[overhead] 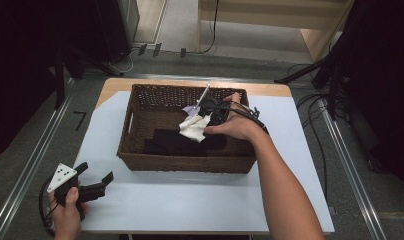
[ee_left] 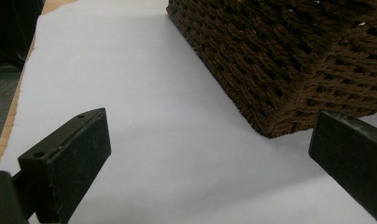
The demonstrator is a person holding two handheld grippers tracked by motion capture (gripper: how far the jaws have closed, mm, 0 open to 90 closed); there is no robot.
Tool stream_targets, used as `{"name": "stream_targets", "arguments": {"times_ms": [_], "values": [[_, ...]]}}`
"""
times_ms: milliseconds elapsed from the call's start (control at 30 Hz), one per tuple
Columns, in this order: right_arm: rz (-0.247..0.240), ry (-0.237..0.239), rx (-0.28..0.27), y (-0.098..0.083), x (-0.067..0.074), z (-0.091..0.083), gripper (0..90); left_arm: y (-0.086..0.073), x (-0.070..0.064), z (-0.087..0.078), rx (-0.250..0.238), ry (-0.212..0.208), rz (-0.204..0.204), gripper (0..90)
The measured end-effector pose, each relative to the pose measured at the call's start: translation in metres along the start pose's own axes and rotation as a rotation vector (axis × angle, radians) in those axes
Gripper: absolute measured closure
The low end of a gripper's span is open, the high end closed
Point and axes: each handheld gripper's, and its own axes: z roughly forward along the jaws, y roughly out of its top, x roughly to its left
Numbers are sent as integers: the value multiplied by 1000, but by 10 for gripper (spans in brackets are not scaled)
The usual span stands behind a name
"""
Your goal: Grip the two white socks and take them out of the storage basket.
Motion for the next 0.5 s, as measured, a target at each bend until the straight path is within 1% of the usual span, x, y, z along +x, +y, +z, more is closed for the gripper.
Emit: {"name": "stream_targets", "arguments": {"times_ms": [67, 133, 200, 233, 300, 367, 467, 500], "values": [[18, -3, -6, 1, 0, 7, 184, 0, 0, 0, -1, -2, 0, 1], [32, -22, -11, 3, 0, 13, 199, 0, 0, 0, -1, -2, -2, 1], [40, -43, -17, 4, 0, 19, 238, 0, 0, 0, -3, -4, -2, 1], [49, -46, -16, 6, 0, 24, 264, 0, 0, 0, -3, -4, -2, 1], [50, -50, -10, 6, 0, 26, 317, 0, 0, -1, -2, -5, -2, 0], [48, -46, 7, 7, -1, 30, 422, 0, 0, -1, -3, -6, -4, 1], [44, -22, 22, 8, -2, 32, 630, 0, 1, -1, -3, -7, -4, 1], [33, -12, 26, 7, -2, 31, 695, 0, 1, -1, -1, -7, -4, 1]]}}
